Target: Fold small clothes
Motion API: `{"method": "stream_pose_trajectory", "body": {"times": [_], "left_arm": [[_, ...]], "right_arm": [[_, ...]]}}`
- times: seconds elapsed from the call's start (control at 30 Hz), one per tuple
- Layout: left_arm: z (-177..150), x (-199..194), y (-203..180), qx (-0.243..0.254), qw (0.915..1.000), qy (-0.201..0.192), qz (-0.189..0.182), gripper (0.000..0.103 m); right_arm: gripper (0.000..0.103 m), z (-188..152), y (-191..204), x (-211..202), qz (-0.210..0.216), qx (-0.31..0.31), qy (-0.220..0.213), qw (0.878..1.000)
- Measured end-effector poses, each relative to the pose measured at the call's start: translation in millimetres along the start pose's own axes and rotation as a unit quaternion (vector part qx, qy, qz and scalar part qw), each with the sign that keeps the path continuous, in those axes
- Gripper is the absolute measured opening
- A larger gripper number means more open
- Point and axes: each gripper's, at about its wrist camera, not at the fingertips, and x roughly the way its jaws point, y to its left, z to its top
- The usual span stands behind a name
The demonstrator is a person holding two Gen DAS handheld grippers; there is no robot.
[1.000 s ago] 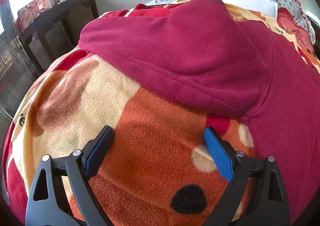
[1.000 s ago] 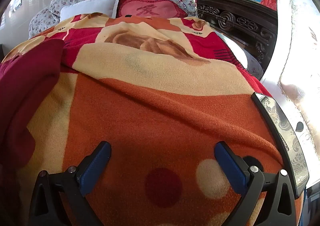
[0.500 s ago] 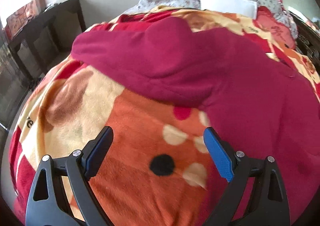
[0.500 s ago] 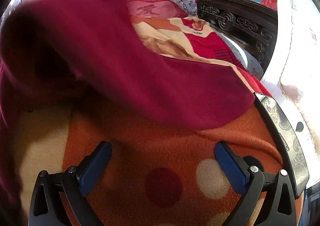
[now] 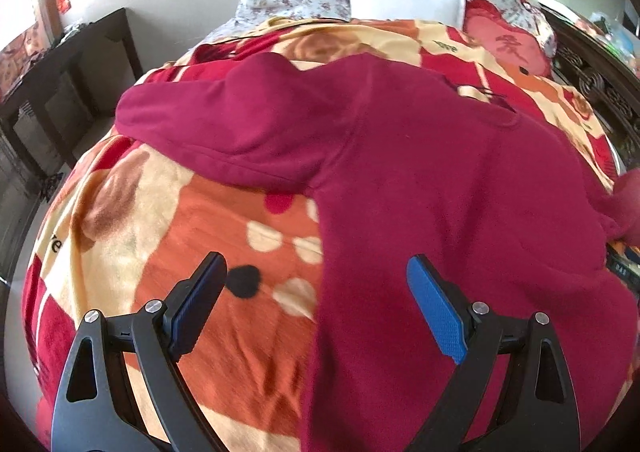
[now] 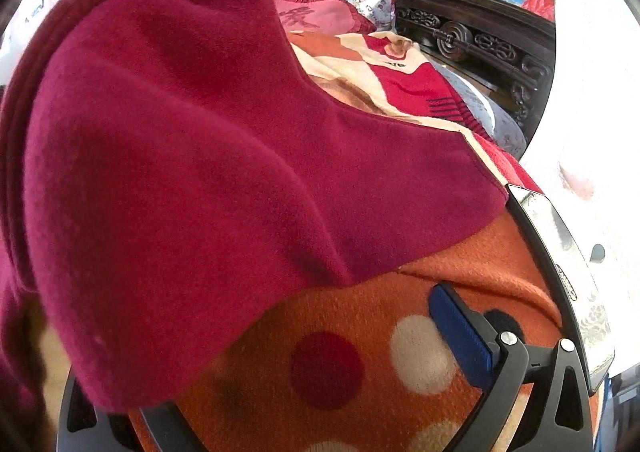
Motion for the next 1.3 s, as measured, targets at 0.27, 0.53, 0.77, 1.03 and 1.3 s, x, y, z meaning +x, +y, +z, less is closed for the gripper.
{"method": "stream_pose_trajectory", "body": {"times": [0.27, 0.53, 0.77, 1.03, 1.3], "left_arm": [[-2.0, -18.0, -28.0, 0.039, 0.9990, -0.018, -0.013, 0.092], [-2.1, -33.4, -54.7, 0.053, 0.9967, -0.031, -0.053, 0.092], [0.1, -49.6, -64.6, 0.059, 0.9945, -0.041, -0.077, 0.092], [5.0, -62.6, -58.9, 0.046, 0.9934, -0.055, -0.090, 0.092], [1.2, -58.1, -44.5, 0.039, 0.9949, -0.048, -0.080, 0.092]], "right_arm": [[0.101, -5.5, -28.8, -83.2, -0.004, -0.011, -0.043, 0.999], [0.101, -20.0, -45.8, -177.6, -0.059, -0.064, -0.059, 0.994], [0.101, -19.9, -45.4, -238.1, -0.057, -0.082, -0.067, 0.993], [0.102, -10.2, -31.2, -280.2, -0.063, -0.115, -0.101, 0.986], [0.102, -7.7, 7.8, -266.4, -0.052, -0.122, -0.094, 0.987]]}}
